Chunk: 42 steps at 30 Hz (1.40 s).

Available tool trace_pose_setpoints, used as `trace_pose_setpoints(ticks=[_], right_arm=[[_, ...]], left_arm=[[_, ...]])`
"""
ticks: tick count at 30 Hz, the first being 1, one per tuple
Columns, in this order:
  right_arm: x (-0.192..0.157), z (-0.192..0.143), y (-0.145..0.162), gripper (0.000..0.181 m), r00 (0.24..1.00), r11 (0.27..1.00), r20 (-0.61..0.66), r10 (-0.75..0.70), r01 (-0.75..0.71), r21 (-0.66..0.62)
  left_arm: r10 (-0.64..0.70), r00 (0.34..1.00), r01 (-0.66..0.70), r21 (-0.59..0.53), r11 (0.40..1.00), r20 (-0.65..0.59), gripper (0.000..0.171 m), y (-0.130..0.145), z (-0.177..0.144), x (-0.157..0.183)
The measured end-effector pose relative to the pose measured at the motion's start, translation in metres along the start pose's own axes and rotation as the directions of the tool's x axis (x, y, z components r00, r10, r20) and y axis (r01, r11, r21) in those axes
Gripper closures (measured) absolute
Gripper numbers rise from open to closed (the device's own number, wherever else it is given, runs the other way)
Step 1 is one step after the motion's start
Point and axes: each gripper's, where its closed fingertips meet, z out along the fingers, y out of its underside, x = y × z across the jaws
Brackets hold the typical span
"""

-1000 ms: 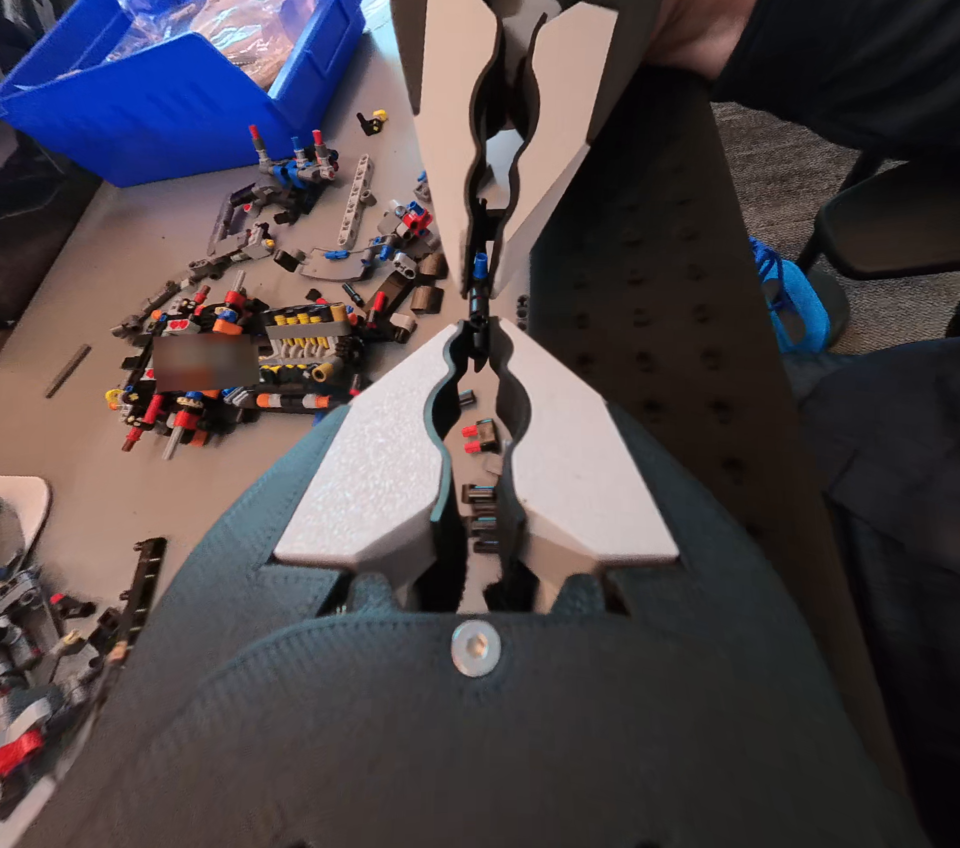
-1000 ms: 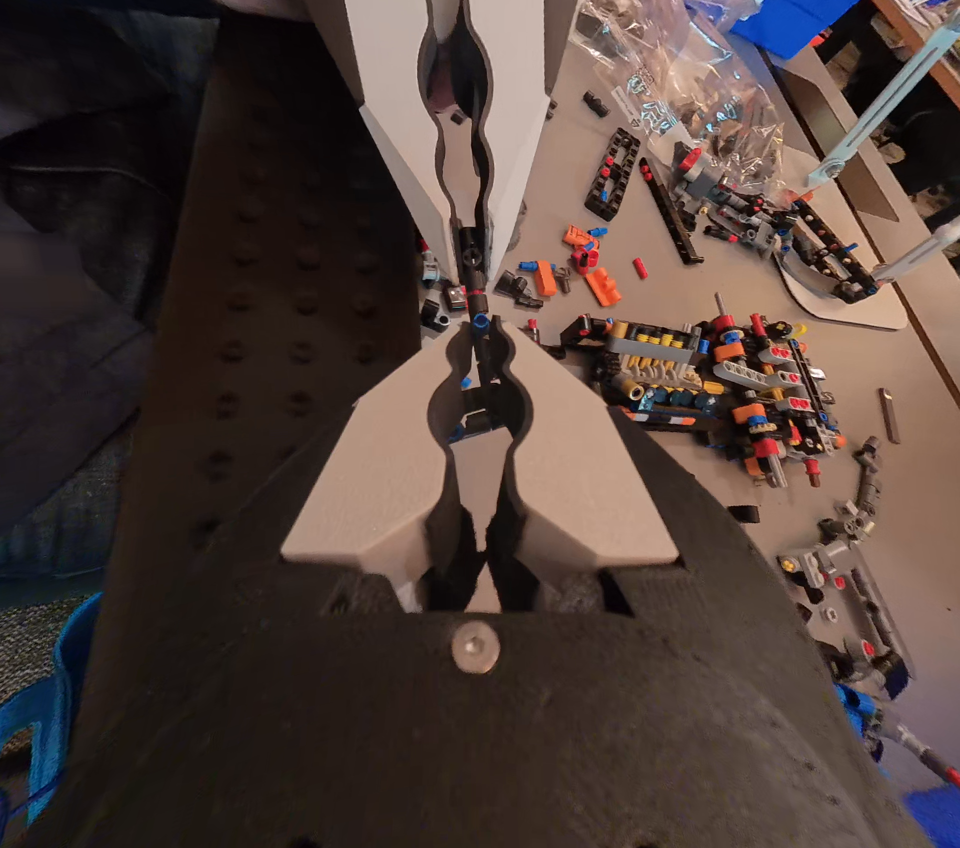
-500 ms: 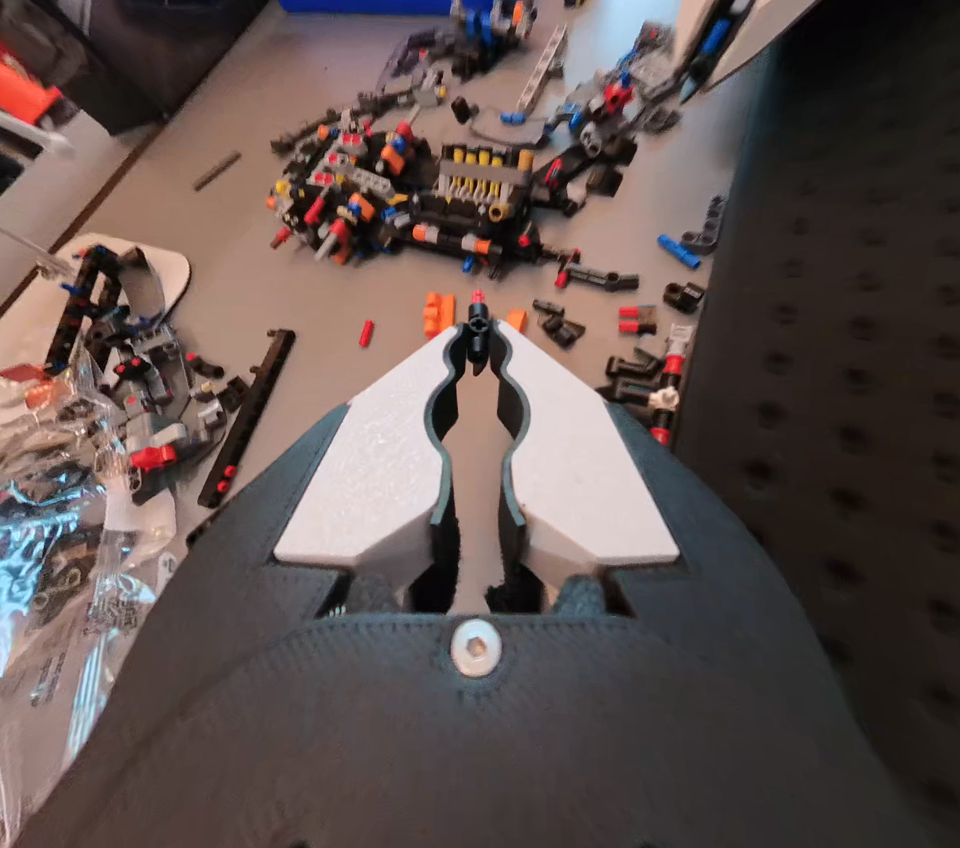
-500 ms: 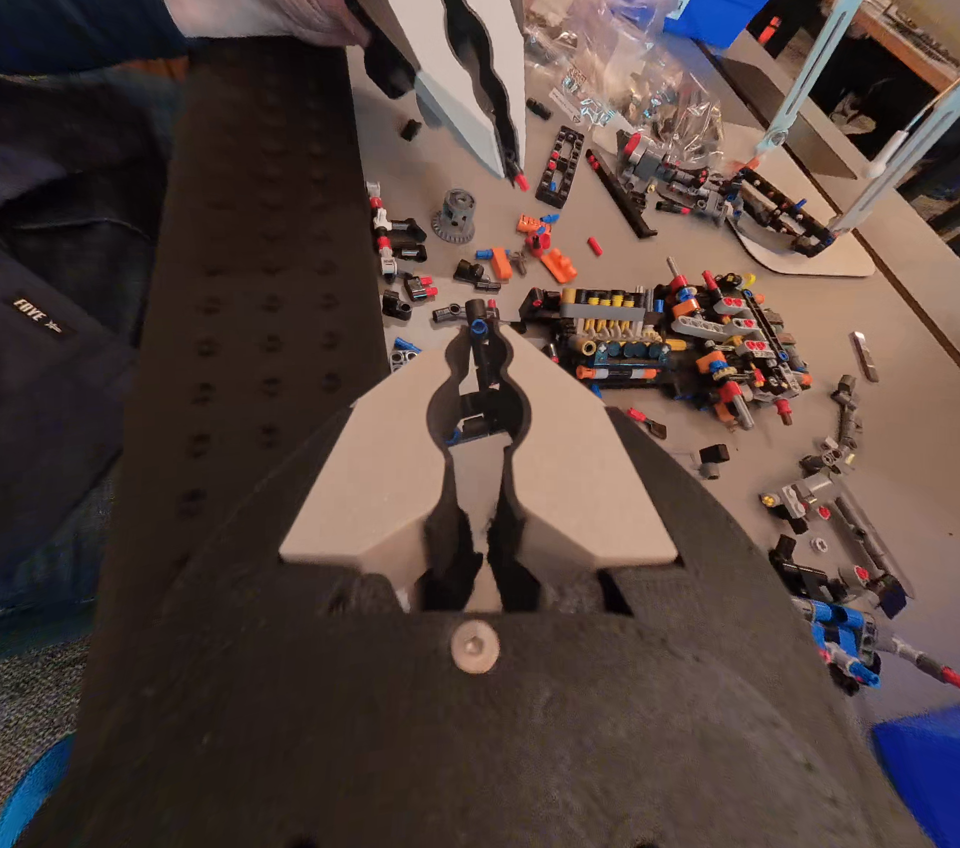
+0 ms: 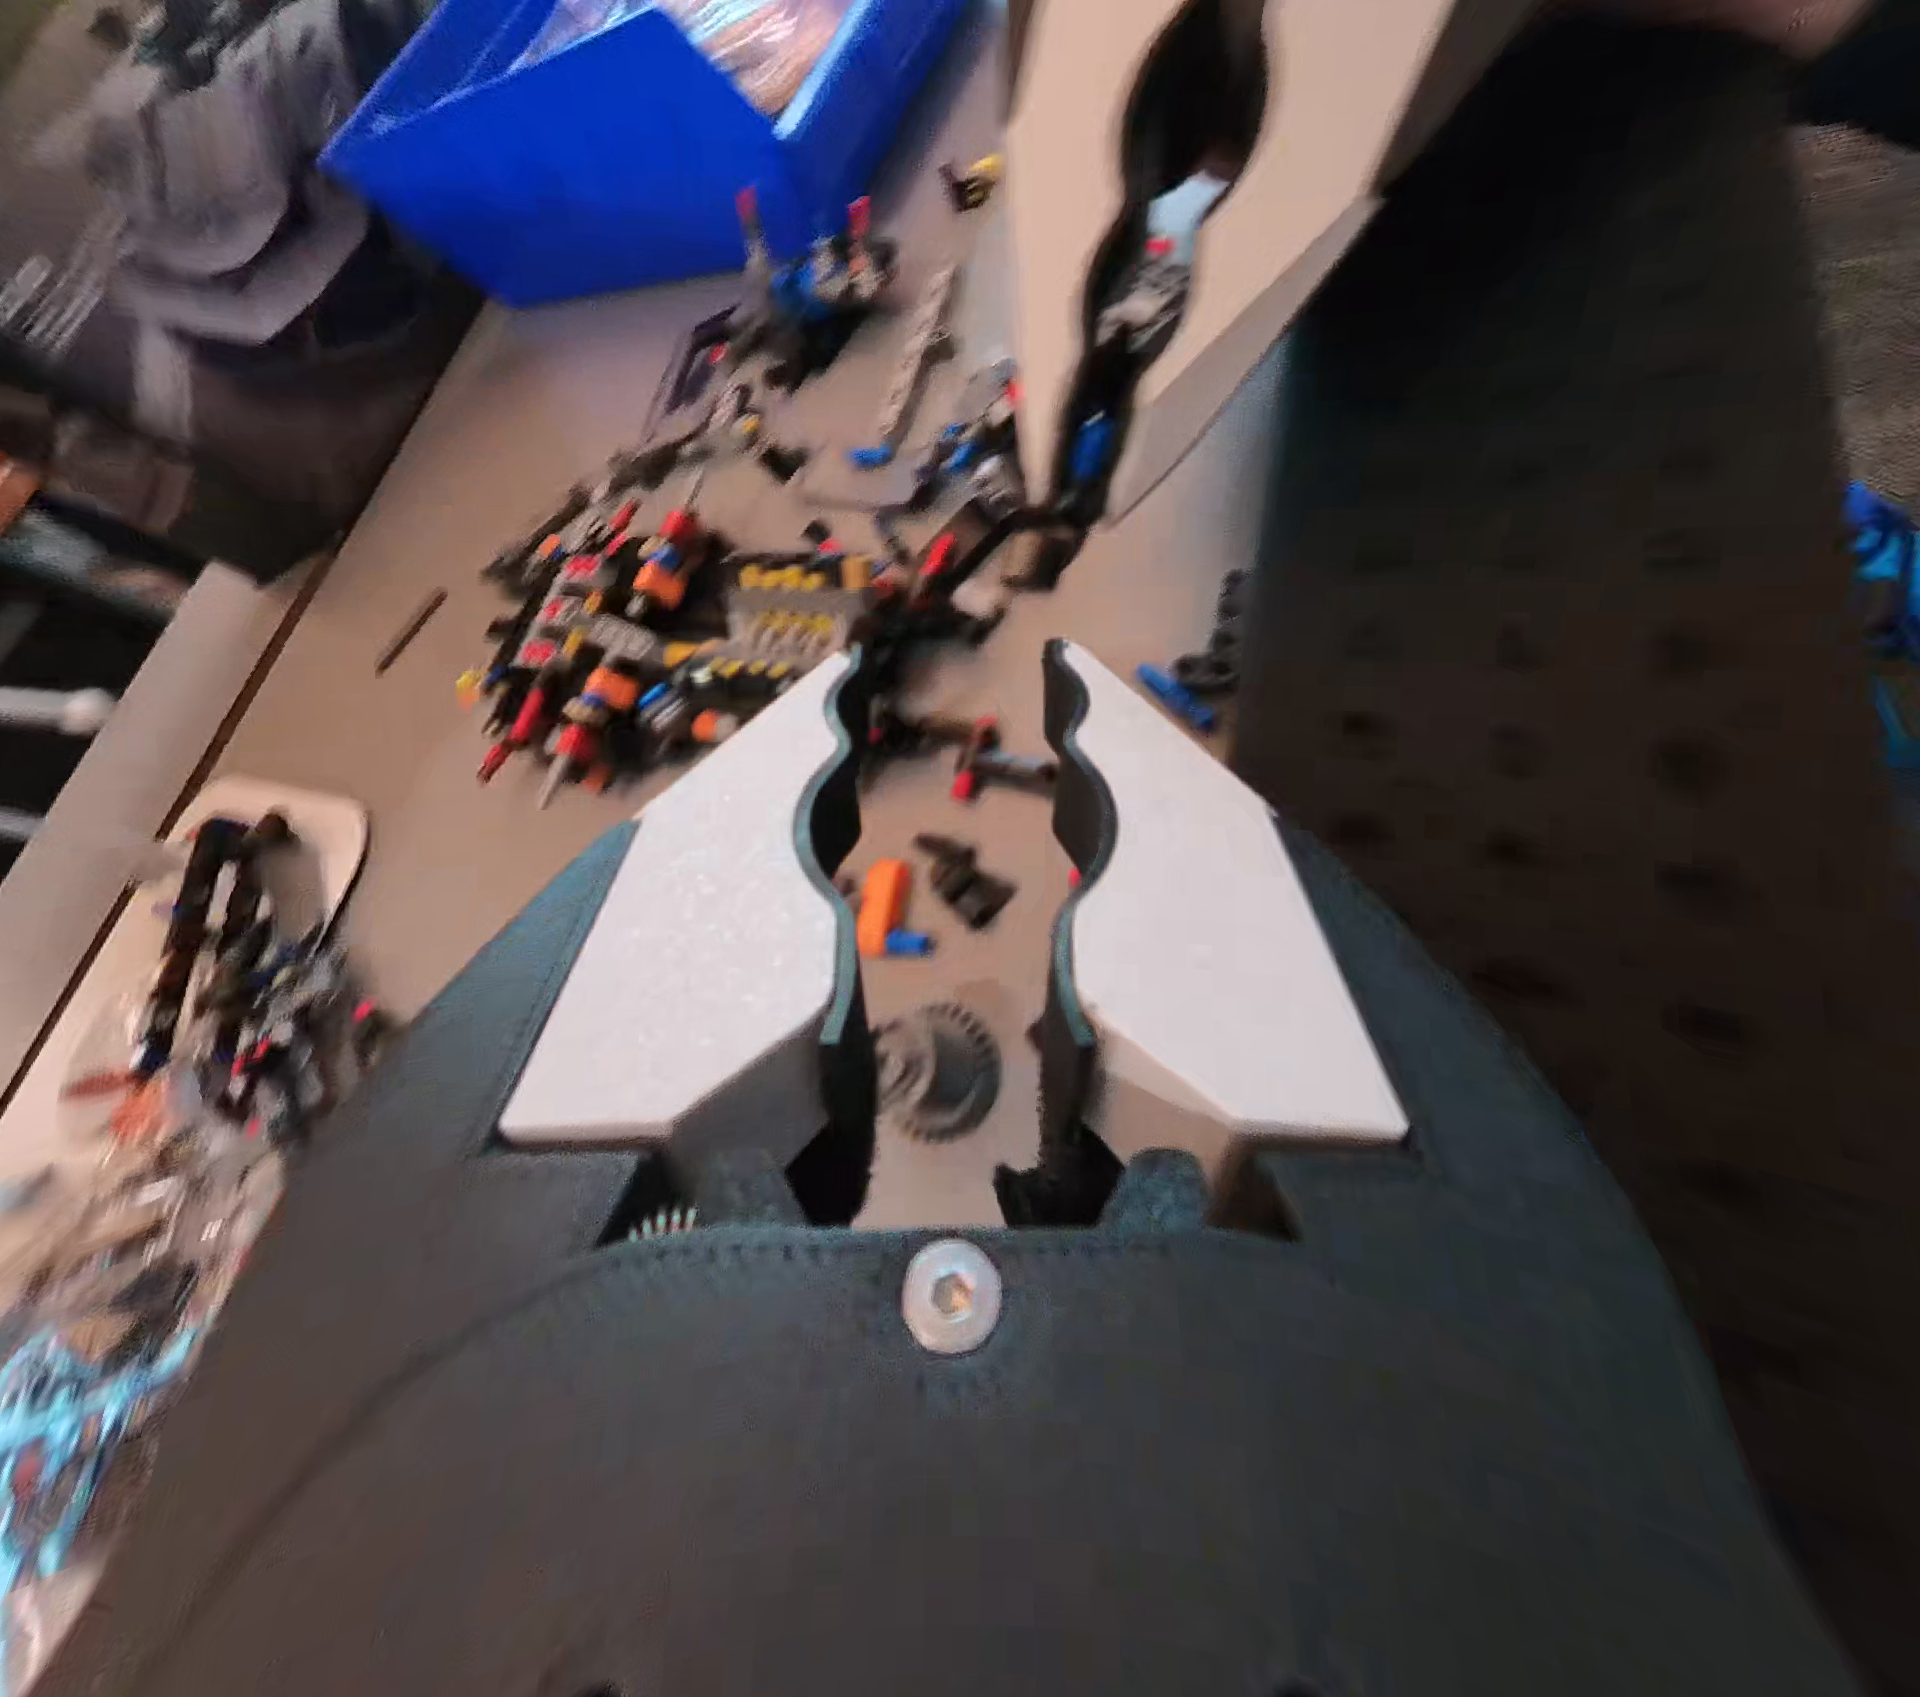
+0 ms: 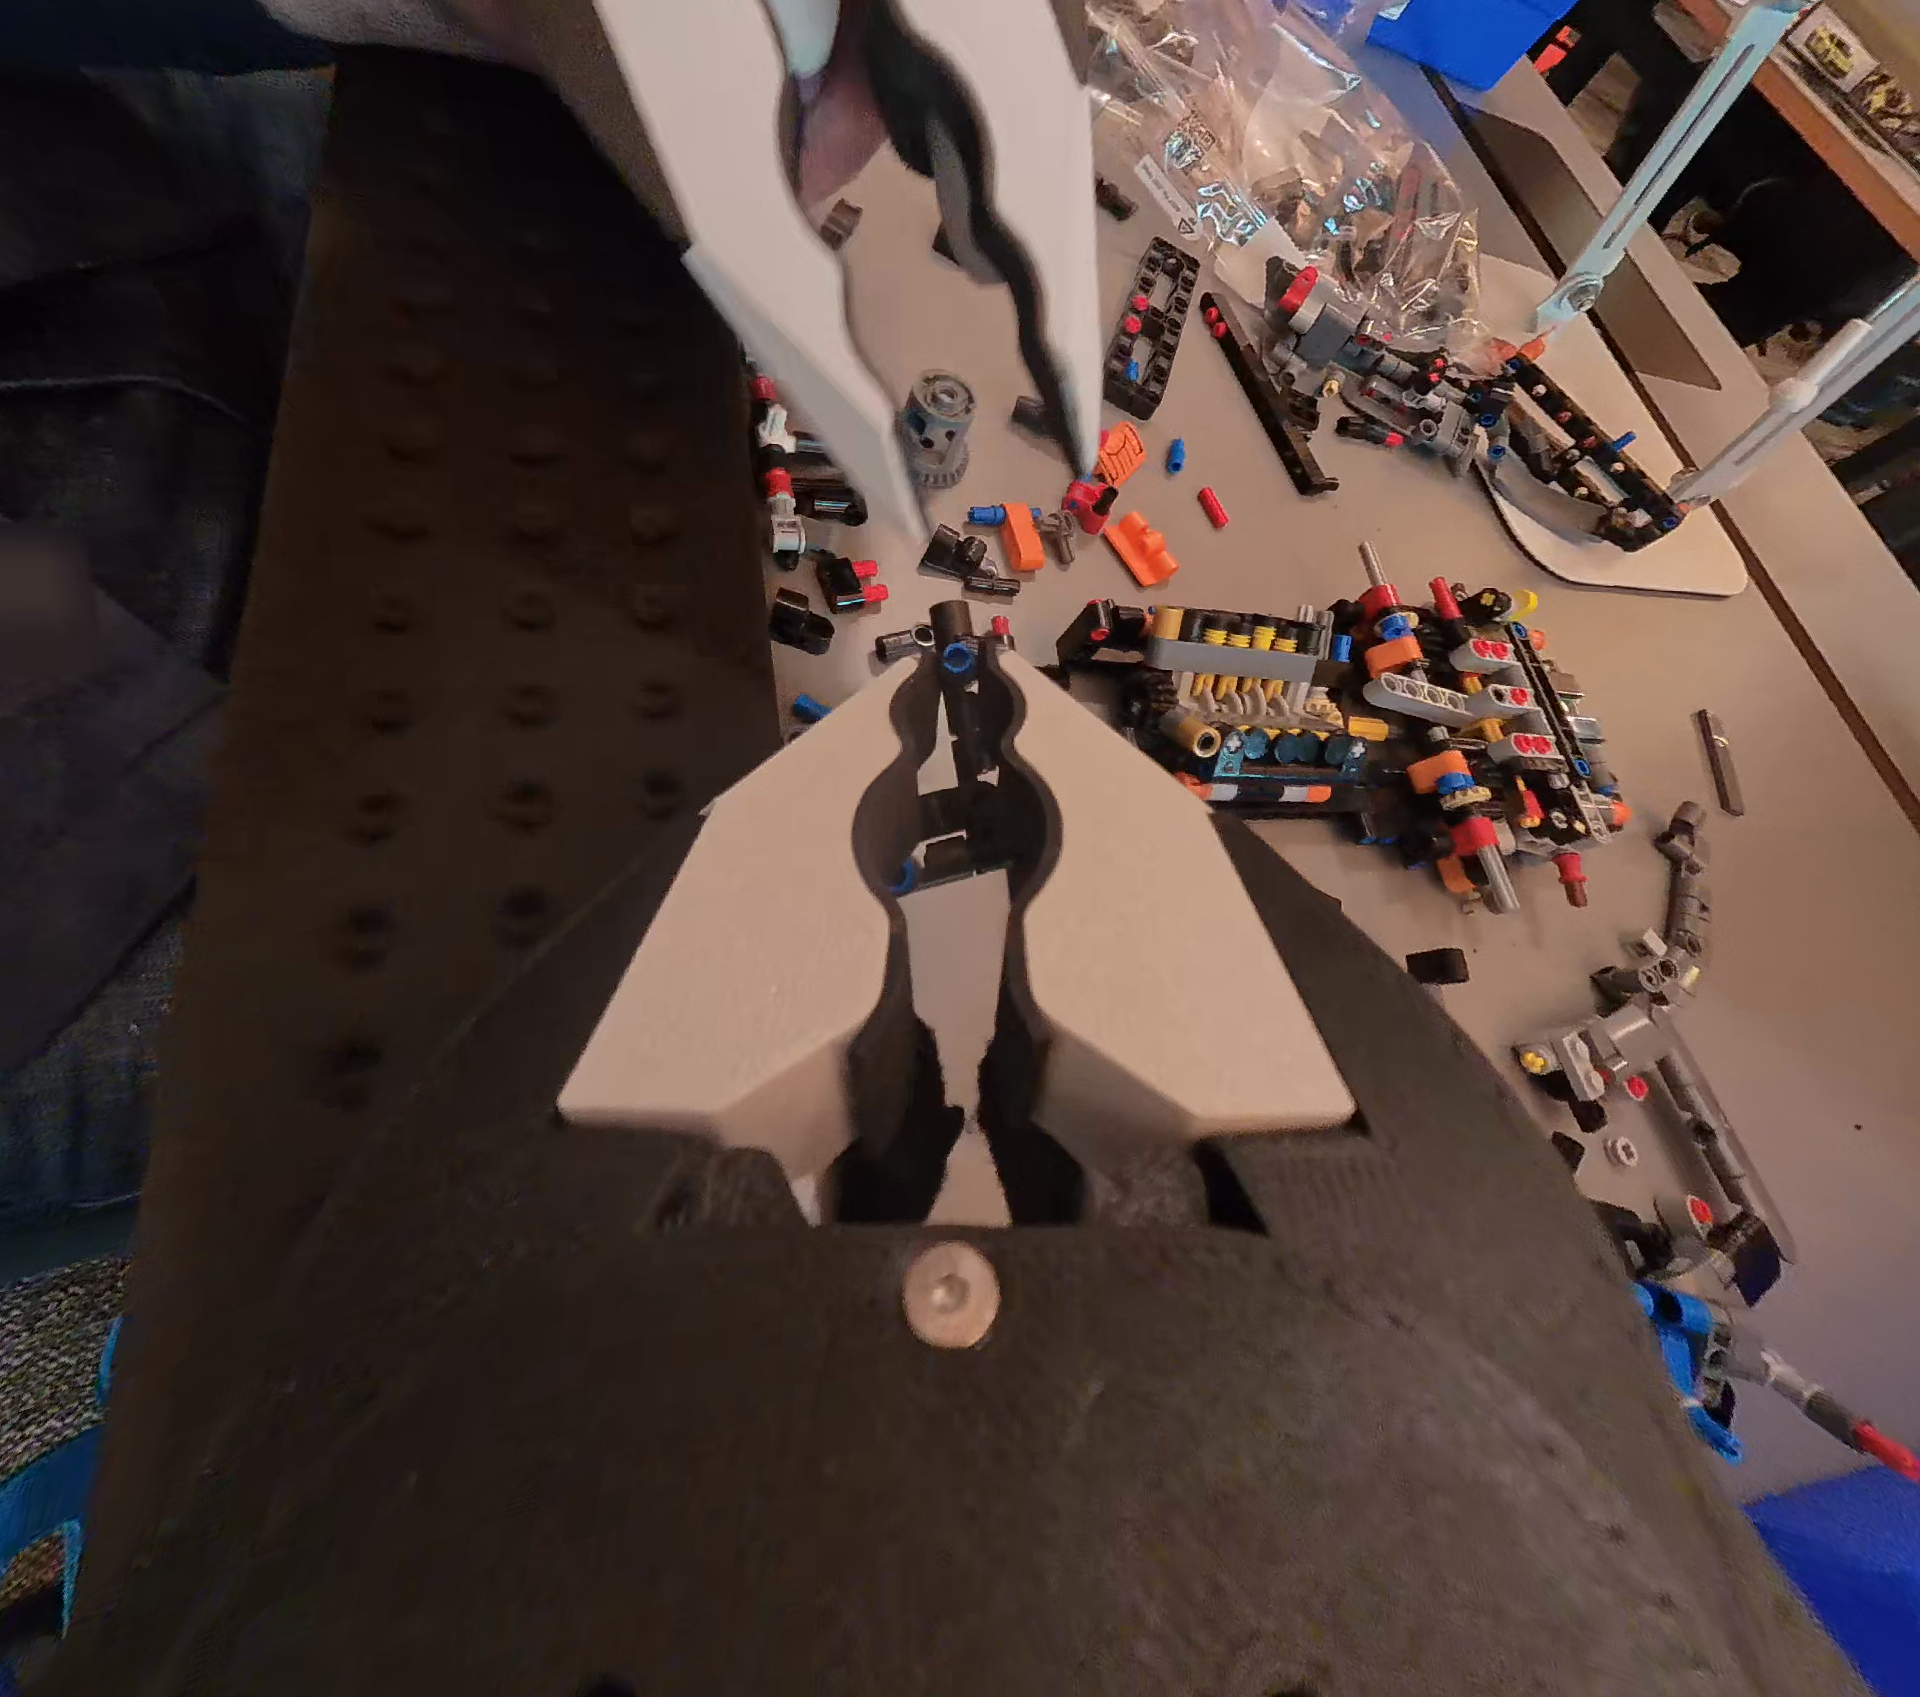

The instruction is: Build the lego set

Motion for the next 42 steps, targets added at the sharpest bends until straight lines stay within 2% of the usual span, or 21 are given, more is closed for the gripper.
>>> trace_pose_setpoints(ticks=[3, 9, 12, 18, 23, 30, 35, 39, 40, 42], right_arm=[[-0.002, 0.001, 0.0, 0.176, 1.0, 1.0, 0.007, -0.004, 0.004, -0.002], [-0.006, 0.001, 0.0, 0.176, 0.999, 1.0, 0.029, -0.016, 0.016, 0.004], [-0.005, -0.001, -0.005, 0.175, 1.0, 0.999, 0.023, -0.016, 0.015, 0.031], [0.0, -0.006, -0.004, 0.163, 1.0, 0.999, 0.014, 0.012, -0.013, 0.047], [0.002, 0.003, 0.01, 0.172, 1.0, 0.999, -0.017, -0.02, 0.019, -0.051], [-0.003, 0.011, 0.018, 0.167, 0.999, 0.993, -0.005, -0.044, 0.043, -0.111], [0.0, 0.01, 0.018, 0.175, 0.995, 0.986, -0.039, -0.09, 0.084, -0.144], [0.0, 0.013, 0.016, 0.176, 0.99, 0.98, -0.057, -0.132, 0.122, -0.157], [-0.001, 0.014, 0.016, 0.176, 0.988, 0.978, -0.058, -0.141, 0.13, -0.162], [-0.001, 0.016, 0.018, 0.176, 0.986, 0.973, -0.058, -0.157, 0.145, -0.182]], left_arm=[[0.094, 0.995, -0.094, -0.002, 0.996, -0.042, 0.152, -0.011, 0.013, 0.023], [0.097, 0.994, -0.098, -0.027, 0.995, -0.053, 0.169, -0.01, 0.019, 0.028], [0.078, 0.995, -0.079, -0.006, 0.997, -0.058, 0.171, -0.013, 0.016, 0.027], [0.018, 0.998, -0.015, 0.045, 0.999, -0.062, 0.171, -0.018, 0.008, 0.021], [0.044, 0.996, -0.042, 0.019, 0.999, -0.075, 0.171, -0.014, 0.011, 0.027], [0.109, 0.991, -0.106, 0.038, 0.994, -0.077, 0.171, -0.018, 0.01, 0.033], [0.077, 0.996, -0.076, 0.026, 0.997, -0.05, 0.171, -0.016, 0.011, 0.026], [0.084, 0.996, -0.084, 0.011, 0.996, -0.019, 0.141, -0.017, 0.016, 0.023], [0.088, 0.996, -0.088, -0.001, 0.996, -0.022, 0.141, -0.015, 0.018, 0.024], [0.106, 0.994, -0.107, -0.012, 0.994, -0.033, 0.165, -0.014, 0.02, 0.028]])
